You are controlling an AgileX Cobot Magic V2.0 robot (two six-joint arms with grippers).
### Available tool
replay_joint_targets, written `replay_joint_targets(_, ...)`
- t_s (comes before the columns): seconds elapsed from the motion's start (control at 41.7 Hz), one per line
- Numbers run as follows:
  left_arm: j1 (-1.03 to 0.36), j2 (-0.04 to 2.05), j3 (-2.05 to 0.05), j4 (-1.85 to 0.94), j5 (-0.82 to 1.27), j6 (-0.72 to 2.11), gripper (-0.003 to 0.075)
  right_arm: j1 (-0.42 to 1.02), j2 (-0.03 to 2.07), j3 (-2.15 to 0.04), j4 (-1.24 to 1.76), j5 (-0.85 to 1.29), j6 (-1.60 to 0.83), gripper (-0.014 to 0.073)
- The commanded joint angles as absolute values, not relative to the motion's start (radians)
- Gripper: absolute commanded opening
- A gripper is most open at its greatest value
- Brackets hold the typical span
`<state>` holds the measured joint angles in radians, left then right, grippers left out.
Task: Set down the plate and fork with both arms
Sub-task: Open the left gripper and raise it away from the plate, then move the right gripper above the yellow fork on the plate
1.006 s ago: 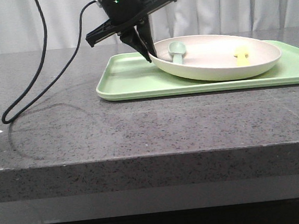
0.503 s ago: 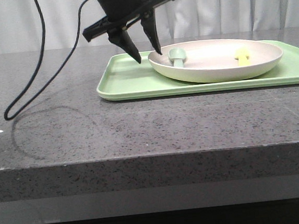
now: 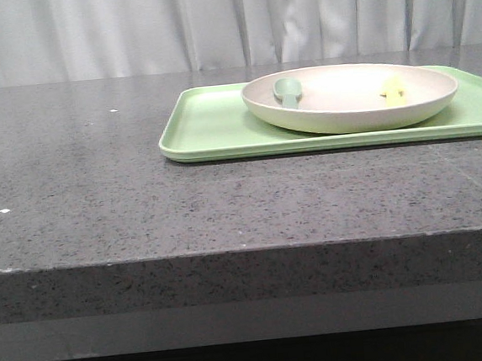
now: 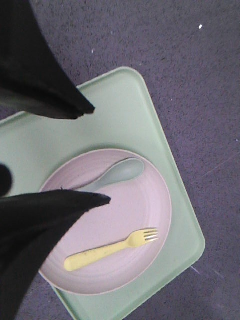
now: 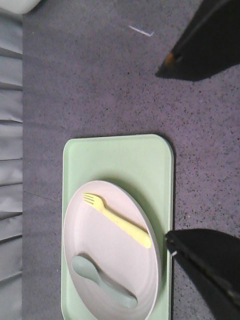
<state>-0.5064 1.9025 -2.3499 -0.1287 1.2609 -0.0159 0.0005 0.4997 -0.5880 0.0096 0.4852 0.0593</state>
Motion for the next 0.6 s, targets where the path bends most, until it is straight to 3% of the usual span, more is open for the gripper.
replay_joint_targets(0.0, -0.504, 1.772, -2.286, -0.122, 1.269, 0.031, 0.0337, 0.001, 0.509, -0.621, 0.0, 0.405, 0.055, 0.0624)
replay_joint_targets(0.311, -0.488, 1.471, -1.813, -0.021, 1.111, 0.078, 0.0337, 0.001, 0.509, -0.621, -0.006, 0.374, 0.055, 0.0624)
replay_joint_targets(0.575, -0.318, 1.197, -1.362, -0.124, 0.964, 0.139, 0.0337, 0.001, 0.509, -0.621, -0.005, 0.372, 0.055, 0.0624)
